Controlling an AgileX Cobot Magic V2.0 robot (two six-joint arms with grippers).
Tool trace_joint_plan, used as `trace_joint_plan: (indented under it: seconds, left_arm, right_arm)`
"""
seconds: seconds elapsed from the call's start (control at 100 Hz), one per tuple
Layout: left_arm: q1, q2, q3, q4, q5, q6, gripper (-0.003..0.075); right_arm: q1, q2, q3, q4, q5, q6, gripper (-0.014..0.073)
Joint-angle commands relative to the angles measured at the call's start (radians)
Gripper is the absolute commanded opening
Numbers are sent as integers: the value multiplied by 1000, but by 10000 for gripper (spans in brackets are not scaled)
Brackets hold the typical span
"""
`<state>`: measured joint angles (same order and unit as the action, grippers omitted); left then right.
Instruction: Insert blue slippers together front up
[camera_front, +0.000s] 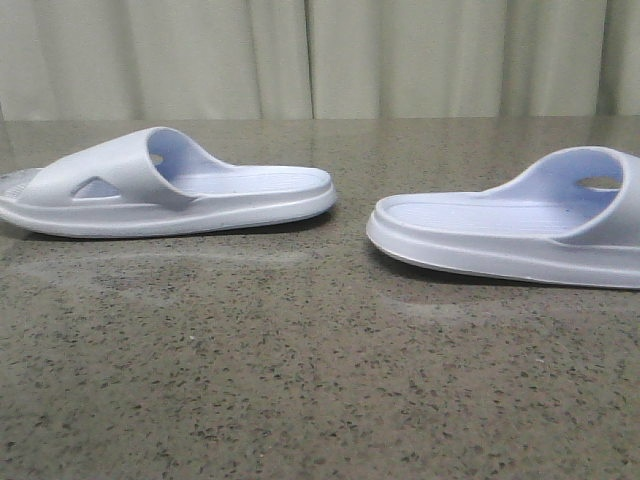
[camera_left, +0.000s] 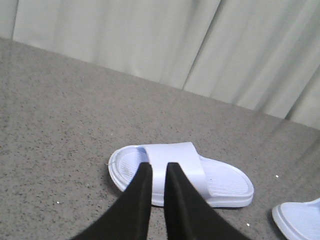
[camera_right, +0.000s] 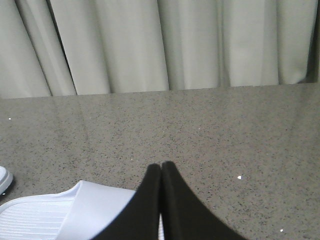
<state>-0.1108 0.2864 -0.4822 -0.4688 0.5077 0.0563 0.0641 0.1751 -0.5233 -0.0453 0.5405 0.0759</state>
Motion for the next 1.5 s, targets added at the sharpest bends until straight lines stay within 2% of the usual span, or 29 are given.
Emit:
trace_joint_plan:
  seconds: [0.0,0.15,0.24,0.31,0.43,0.53,0.64,0.76,0.93,1.05,1.23,1.49]
  left_arm:
    - [2,84,-88,-40,-1,-7,15]
    - [2,134,-98,-87,-11,-7,17]
    - [2,145,-96,-102,-9,0,44]
    - [2,146,-96,-112,-9,0,125]
    - [2,146,-96,-134,-7,0,334]
    - [2,147,-94,-147,-2,0,437]
    - [4,160,-81,-185,-16,-13,434]
    - [4,221,-73,-297,-59,-13,435]
    - [4,381,-73,-435,-140,-13,434]
    - [4,509,-73,-509,-149,-13,435]
    - [4,674,-75,-556,-176,-2,435]
    - [4,771,-76,-577,-209,1,435]
  right_arm:
    - [-7,63,-53,0,-52,-12,-106]
    - [-7,80,-53,0,-52,-12,-102]
    - [-7,82,-53,0,-52,-12,-37]
    - [-7,82,-53,0,-54,-12,59]
    - [-7,82,-53,0,-63,-12,246]
    - [-7,82,-53,0,-77,-12,302]
    - [-7,82,-53,0,-88,-12,299]
    - [-7,82,-53,0,-87,-12,299]
    - [-7,82,-53,0,-87,-12,299]
    - [-7,82,-53,0,-87,-12,299]
    - [-7,82,-53,0,-88,-12,299]
    - [-7,82,-53,7,-90,-12,299]
